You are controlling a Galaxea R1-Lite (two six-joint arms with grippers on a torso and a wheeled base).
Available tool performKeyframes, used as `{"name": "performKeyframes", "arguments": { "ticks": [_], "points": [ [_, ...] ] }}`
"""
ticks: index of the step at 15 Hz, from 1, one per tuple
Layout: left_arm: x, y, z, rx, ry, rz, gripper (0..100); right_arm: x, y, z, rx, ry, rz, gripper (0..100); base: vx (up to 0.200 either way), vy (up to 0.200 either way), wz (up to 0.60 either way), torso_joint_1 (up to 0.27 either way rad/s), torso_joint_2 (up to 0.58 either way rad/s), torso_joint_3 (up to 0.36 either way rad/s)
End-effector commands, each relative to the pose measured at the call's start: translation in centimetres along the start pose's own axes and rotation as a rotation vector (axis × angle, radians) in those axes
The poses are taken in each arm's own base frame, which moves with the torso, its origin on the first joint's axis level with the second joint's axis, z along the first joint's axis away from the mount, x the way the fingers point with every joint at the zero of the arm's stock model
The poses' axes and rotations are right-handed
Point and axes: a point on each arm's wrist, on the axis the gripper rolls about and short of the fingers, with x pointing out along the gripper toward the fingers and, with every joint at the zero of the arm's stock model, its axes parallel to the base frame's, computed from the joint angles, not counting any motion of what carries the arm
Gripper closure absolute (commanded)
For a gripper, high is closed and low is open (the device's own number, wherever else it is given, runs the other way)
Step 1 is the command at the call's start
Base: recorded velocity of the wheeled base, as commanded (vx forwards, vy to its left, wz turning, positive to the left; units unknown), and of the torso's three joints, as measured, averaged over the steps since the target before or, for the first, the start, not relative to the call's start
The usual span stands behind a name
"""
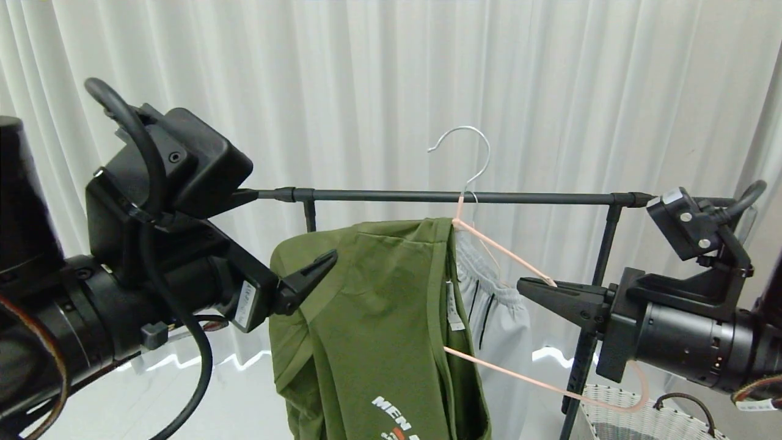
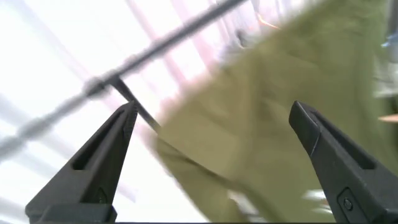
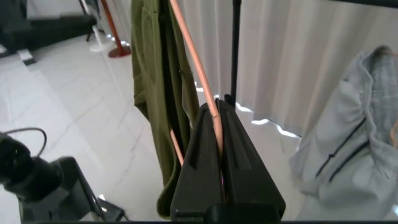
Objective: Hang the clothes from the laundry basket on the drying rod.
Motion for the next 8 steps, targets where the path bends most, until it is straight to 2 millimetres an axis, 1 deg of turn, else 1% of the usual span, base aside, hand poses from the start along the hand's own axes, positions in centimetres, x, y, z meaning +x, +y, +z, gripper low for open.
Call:
{"name": "performKeyframes", "arguments": {
  "ticks": [1, 3, 4, 5, 6, 8],
  "points": [
    [0.9, 0.4, -0.9, 0.041, 0.012, -0.005, 0, -1.5, 0.5, 0.9, -0.016, -0.035, 0.019, 100, 0.000, 0.000, 0.00, 0.000, 0.00, 0.000],
    [1.8, -0.1, -1.2, 0.059, -0.004, -0.049, 0, -1.8, 0.7, 0.8, -0.017, -0.023, 0.043, 100, 0.000, 0.000, 0.00, 0.000, 0.00, 0.000],
    [2.2, -1.2, -1.7, 0.080, -0.024, -0.144, 0, -1.9, 0.8, 0.8, -0.017, -0.021, 0.058, 100, 0.000, 0.000, 0.00, 0.000, 0.00, 0.000],
    [2.4, -1.4, -1.8, 0.099, -0.029, -0.165, 0, -1.9, 0.8, 0.8, -0.018, -0.022, 0.060, 100, 0.000, 0.000, 0.00, 0.000, 0.00, 0.000],
    [3.0, -1.6, -1.8, 0.156, -0.042, -0.166, 0, -1.9, 0.9, 0.6, -0.018, -0.014, 0.067, 100, 0.000, 0.000, 0.00, 0.000, 0.00, 0.000],
    [3.7, -1.6, -1.7, 0.161, -0.055, -0.156, 0, -1.9, 1.1, 0.5, -0.021, -0.009, 0.080, 100, 0.000, 0.000, 0.00, 0.000, 0.00, 0.000]
  ]
}}
